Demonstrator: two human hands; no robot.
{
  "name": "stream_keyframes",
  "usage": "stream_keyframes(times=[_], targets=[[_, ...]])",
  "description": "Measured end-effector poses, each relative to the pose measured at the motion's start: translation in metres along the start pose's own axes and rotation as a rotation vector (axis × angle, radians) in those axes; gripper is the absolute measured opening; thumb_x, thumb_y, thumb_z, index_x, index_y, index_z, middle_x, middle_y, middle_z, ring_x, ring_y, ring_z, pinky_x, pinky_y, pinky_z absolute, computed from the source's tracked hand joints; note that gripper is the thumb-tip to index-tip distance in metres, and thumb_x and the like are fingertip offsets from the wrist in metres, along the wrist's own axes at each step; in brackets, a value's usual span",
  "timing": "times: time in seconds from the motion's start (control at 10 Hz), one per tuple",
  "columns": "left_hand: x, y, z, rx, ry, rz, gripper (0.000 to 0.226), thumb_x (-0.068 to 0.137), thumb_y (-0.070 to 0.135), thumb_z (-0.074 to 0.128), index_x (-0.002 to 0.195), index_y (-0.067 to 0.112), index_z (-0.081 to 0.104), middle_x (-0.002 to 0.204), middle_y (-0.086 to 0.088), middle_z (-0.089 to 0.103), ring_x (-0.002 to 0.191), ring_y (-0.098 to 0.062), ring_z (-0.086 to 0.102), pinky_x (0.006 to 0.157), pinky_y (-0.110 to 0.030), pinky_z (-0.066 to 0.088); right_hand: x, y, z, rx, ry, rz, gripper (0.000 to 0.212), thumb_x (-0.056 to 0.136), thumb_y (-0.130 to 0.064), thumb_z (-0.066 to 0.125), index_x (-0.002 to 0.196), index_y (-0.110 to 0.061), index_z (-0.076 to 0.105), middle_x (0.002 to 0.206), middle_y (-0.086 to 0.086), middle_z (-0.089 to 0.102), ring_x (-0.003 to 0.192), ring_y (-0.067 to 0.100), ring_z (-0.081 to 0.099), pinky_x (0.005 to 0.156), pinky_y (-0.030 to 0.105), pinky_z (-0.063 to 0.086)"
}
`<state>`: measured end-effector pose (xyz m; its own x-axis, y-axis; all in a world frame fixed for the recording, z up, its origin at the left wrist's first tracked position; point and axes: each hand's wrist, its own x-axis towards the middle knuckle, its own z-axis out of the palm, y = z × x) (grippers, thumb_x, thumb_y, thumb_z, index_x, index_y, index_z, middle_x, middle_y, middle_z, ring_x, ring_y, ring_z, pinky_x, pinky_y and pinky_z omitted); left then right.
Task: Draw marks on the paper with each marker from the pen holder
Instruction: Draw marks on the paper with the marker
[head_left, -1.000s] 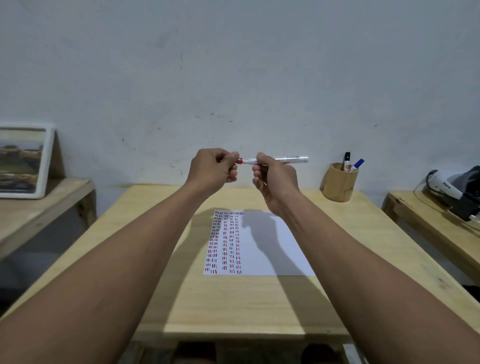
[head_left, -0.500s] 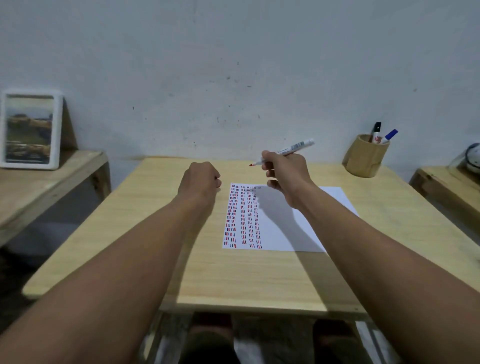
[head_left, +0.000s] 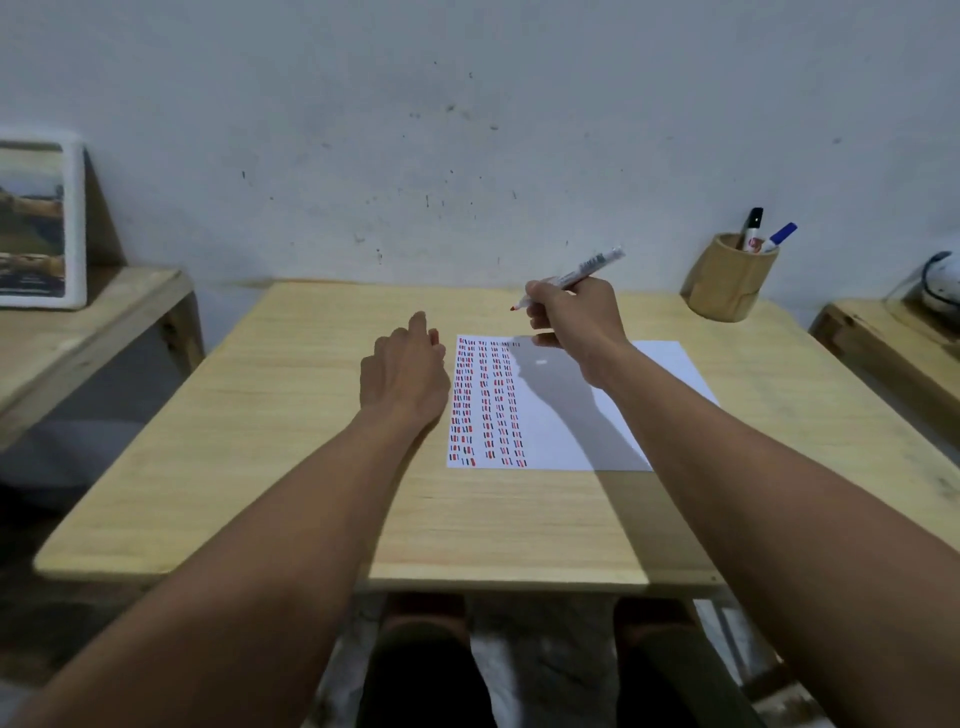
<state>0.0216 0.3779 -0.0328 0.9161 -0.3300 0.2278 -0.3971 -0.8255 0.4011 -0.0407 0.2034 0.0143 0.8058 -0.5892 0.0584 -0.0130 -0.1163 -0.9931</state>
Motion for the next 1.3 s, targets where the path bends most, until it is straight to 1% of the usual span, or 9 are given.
stream_keyframes(times=[0.2, 0.3, 0.4, 0.5, 0.6, 0.8, 0.9, 1.2, 1.3], targets=[[-0.016, -0.009, 0.008, 0.011, -0.026, -0.036, 0.039, 0.1, 0.026, 0.038, 0.134, 0.013, 0.051, 0.129, -0.012, 0.061, 0.127, -0.032, 0.05, 0.109, -0.052, 0.032, 0.012, 0.031, -0.004, -0.279, 0.101, -0.026, 0.028, 0.086, -0.025, 0.071, 0.087, 0.002, 0.073, 0.066, 0.004, 0.066, 0.053, 0.017, 0.059, 0.048, 0.027, 0.05], [-0.019, -0.017, 0.013, 0.163, -0.139, 0.027, 0.049, 0.102, 0.03, 0.026, 0.146, 0.013, 0.043, 0.151, -0.013, 0.043, 0.146, -0.032, 0.028, 0.117, -0.056, 0.018, 0.019, 0.039, -0.001, -0.259, 0.089, -0.022, 0.026, 0.085, -0.02, 0.067, 0.096, 0.003, 0.071, 0.07, 0.004, 0.069, 0.053, 0.014, 0.061, 0.044, 0.023, 0.05], [-0.02, -0.017, 0.013, 0.212, -0.216, 0.052, 0.058, 0.104, 0.036, 0.018, 0.158, 0.015, 0.021, 0.166, -0.013, 0.015, 0.153, -0.032, 0.007, 0.121, -0.057, 0.007, 0.025, 0.041, 0.003, -0.283, 0.089, -0.041, 0.02, 0.084, -0.019, 0.066, 0.09, -0.001, 0.07, 0.068, 0.002, 0.069, 0.053, 0.013, 0.062, 0.046, 0.024, 0.053], [-0.02, -0.017, 0.012, 0.232, -0.242, 0.055, 0.059, 0.105, 0.038, 0.015, 0.16, 0.016, 0.013, 0.167, -0.013, 0.007, 0.154, -0.031, 0.001, 0.121, -0.056, 0.003, 0.025, 0.05, 0.007, -0.323, 0.128, -0.046, 0.02, 0.083, -0.022, 0.066, 0.078, -0.004, 0.071, 0.063, -0.002, 0.069, 0.054, 0.013, 0.062, 0.052, 0.025, 0.051], [-0.02, -0.017, 0.012, 0.248, -0.256, 0.053, 0.06, 0.105, 0.039, 0.014, 0.16, 0.017, 0.009, 0.168, -0.012, 0.003, 0.154, -0.031, -0.002, 0.121, -0.056, 0.001, 0.023, 0.056, 0.007, -0.395, 0.142, -0.057, 0.025, 0.084, -0.024, 0.065, 0.079, -0.001, 0.072, 0.066, -0.001, 0.071, 0.065, 0.015, 0.066, 0.052, 0.022, 0.044], [-0.021, -0.017, 0.012, 0.254, -0.262, 0.054, 0.06, 0.105, 0.039, 0.014, 0.16, 0.018, 0.008, 0.168, -0.012, 0.002, 0.154, -0.031, -0.003, 0.121, -0.056, 0.0, 0.026, 0.06, 0.01, -0.468, 0.111, -0.066, 0.034, 0.08, -0.03, 0.064, 0.076, 0.003, 0.072, 0.073, 0.011, 0.075, 0.075, 0.027, 0.072, 0.062, 0.035, 0.055], [-0.022, -0.017, 0.011, 0.252, -0.266, 0.051, 0.06, 0.105, 0.039, 0.014, 0.161, 0.017, 0.009, 0.168, -0.012, 0.002, 0.154, -0.031, -0.003, 0.121, -0.056, 0.0, 0.027, 0.061, 0.01, -0.472, 0.114, -0.079, 0.034, 0.081, -0.029, 0.065, 0.077, 0.004, 0.072, 0.073, 0.013, 0.075, 0.077, 0.029, 0.072, 0.065, 0.038, 0.056], [-0.022, -0.018, 0.011, 0.254, -0.271, 0.052, 0.06, 0.105, 0.04, 0.014, 0.16, 0.017, 0.01, 0.168, -0.012, 0.003, 0.154, -0.031, -0.002, 0.121, -0.056, 0.0, 0.026, 0.061, 0.011, -0.455, 0.107, -0.069, 0.034, 0.084, -0.027, 0.066, 0.077, 0.007, 0.07, 0.074, 0.015, 0.074, 0.076, 0.029, 0.071, 0.055, 0.027, 0.045], [-0.022, -0.017, 0.011, 0.255, -0.267, 0.052, 0.06, 0.105, 0.04, 0.013, 0.16, 0.017, 0.01, 0.168, -0.012, 0.004, 0.154, -0.031, -0.002, 0.121, -0.056, 0.0, 0.024, 0.059, 0.011, -0.456, 0.099, -0.058, 0.032, 0.084, -0.025, 0.067, 0.073, 0.005, 0.068, 0.069, 0.013, 0.071, 0.068, 0.027, 0.065, 0.053, 0.027, 0.041]])
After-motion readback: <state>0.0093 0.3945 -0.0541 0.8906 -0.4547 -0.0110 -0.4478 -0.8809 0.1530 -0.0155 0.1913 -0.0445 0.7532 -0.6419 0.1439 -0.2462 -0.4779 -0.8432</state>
